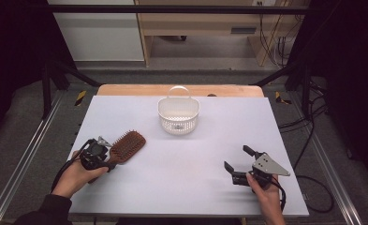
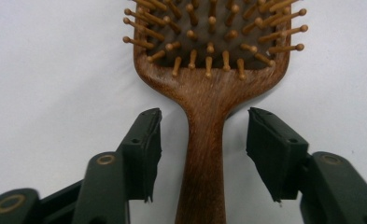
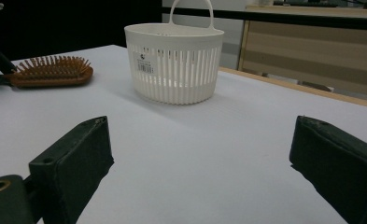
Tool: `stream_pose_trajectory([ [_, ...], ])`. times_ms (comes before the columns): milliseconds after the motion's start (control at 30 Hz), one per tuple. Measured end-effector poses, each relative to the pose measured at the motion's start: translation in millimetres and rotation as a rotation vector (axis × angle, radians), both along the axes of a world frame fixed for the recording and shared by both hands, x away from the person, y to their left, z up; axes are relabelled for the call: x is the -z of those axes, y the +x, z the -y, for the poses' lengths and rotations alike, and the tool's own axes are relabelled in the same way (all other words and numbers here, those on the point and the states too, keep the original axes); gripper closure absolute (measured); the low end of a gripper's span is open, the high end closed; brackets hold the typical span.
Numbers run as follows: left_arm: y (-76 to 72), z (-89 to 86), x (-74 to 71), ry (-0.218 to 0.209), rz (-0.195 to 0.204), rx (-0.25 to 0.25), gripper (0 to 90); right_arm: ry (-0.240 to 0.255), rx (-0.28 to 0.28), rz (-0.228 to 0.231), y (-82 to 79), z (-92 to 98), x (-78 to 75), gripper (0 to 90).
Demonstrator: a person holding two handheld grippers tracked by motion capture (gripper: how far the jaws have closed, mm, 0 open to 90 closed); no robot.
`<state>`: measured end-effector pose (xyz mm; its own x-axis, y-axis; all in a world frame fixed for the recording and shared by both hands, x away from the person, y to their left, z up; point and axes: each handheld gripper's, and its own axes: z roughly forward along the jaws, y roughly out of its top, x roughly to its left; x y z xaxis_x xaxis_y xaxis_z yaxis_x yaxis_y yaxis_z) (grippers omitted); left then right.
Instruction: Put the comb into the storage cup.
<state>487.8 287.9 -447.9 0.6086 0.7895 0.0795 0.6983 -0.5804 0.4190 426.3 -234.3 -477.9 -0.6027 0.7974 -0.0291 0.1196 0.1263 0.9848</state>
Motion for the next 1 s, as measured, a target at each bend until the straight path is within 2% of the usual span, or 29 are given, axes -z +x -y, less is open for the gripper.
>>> stream_pose_trajectory([
  [167, 1.2, 1.2, 1.9, -0.012, -0.02, 0.013, 57.8, -0.002, 0.0, 0.001, -0.1, 0.2, -0.2, 6.0],
  [400, 2.8, -1.3, 3.4, -0.032, -0.03, 0.023, 59.6, -0.012, 0.0, -0.004, 0.7, -1.0, 1.1, 6.0],
  [533, 2.2, 1.5, 3.3, -0.032, -0.035, 0.023, 67.5, -0.011, -0.002, -0.001, 0.0, -0.9, 0.2, 6.1],
  [733, 2.6, 4.1, 2.9, -0.024, -0.042, 0.015, 72.1, -0.005, -0.003, 0.004, -0.9, -0.2, -1.0, 6.1],
  [833, -0.4, 2.5, 4.2, -0.043, -0.02, 0.006, 72.2, -0.002, -0.003, 0.007, -1.3, 0.4, -1.6, 6.0],
  [933, -9.6, 0.7, 7.0, -0.061, 0.045, 0.0, 72.3, -0.002, -0.002, 0.007, -1.6, 1.1, -1.8, 6.0],
  [1000, -14.6, 1.5, 7.3, -0.055, 0.078, 0.004, 72.3, -0.002, -0.002, 0.007, -1.3, 0.2, -1.5, 6.0],
])
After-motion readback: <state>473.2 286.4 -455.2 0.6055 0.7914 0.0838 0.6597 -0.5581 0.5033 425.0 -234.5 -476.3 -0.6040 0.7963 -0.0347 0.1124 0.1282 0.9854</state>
